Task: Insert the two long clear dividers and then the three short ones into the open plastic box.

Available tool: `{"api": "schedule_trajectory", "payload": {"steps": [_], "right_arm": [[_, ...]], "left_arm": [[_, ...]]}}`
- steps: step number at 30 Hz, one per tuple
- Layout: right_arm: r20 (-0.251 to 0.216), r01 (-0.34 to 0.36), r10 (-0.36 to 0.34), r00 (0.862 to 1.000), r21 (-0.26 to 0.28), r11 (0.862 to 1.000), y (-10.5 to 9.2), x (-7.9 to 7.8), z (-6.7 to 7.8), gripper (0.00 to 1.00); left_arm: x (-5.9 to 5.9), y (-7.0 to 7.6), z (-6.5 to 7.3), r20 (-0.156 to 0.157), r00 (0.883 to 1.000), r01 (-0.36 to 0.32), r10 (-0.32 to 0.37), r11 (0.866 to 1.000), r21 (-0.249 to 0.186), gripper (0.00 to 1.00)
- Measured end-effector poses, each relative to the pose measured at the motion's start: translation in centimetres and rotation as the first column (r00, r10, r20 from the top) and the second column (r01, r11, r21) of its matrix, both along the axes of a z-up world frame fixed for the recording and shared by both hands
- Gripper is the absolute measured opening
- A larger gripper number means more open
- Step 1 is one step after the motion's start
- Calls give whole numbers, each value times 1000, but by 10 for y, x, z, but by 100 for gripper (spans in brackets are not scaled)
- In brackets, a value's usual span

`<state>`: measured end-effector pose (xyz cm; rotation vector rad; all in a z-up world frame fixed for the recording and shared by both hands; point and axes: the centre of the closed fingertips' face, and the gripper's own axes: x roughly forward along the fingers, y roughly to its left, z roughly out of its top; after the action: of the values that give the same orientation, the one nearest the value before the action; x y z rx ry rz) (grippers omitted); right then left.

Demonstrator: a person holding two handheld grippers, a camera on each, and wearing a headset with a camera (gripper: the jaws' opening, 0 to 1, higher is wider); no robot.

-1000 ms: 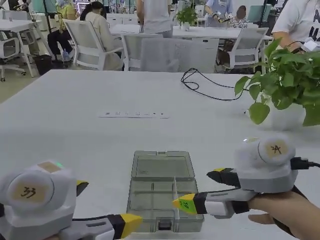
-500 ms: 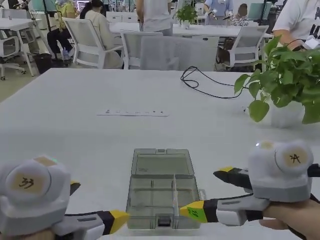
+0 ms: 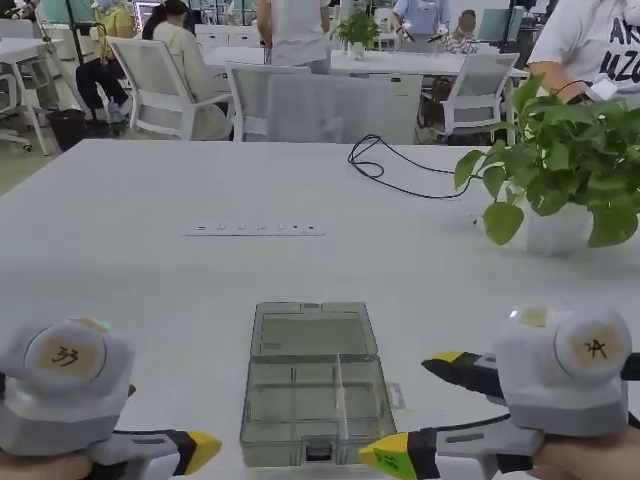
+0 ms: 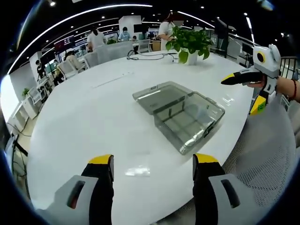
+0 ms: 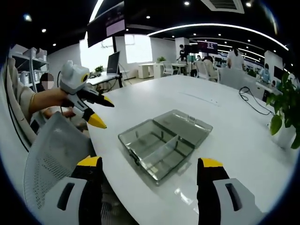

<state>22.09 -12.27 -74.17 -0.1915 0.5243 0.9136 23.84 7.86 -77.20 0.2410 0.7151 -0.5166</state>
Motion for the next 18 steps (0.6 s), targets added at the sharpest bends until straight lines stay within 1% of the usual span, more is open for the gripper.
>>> {"api": "schedule_trajectory", "payload": {"steps": [2,6,9,12,13,14,15,18], "right_arm": [[3,0,0,1000,-8,1000,-1,0,-1,84],[5,8,-8,1000,-13,1000,-3,0,-1,84],[5,17,-17,1000,-8,1000,-5,1,-1,84],[7,25,-25,1000,-11,1000,-7,1,-1,84],[8,25,-25,1000,-16,1000,-7,2,-1,84],[8,26,-26,1000,-18,1000,-8,2,-1,84],[9,28,-28,1000,-20,999,-8,2,-1,84],[7,34,-34,999,-18,999,-9,3,-2,83]], "left_arm": [[4,3,-5,-11,1000,-1,1,1000,7,65],[10,8,-14,-44,999,-7,8,1000,21,60],[13,9,-19,-60,998,-5,5,1000,12,56],[16,11,-25,-71,997,-4,5,1000,21,53],[16,12,-28,-85,996,-3,5,999,33,52],[16,13,-30,-90,996,2,1,999,41,51],[17,13,-31,-90,996,2,1,999,40,50],[19,13,-35,-103,995,6,-2,999,35,47]]}}
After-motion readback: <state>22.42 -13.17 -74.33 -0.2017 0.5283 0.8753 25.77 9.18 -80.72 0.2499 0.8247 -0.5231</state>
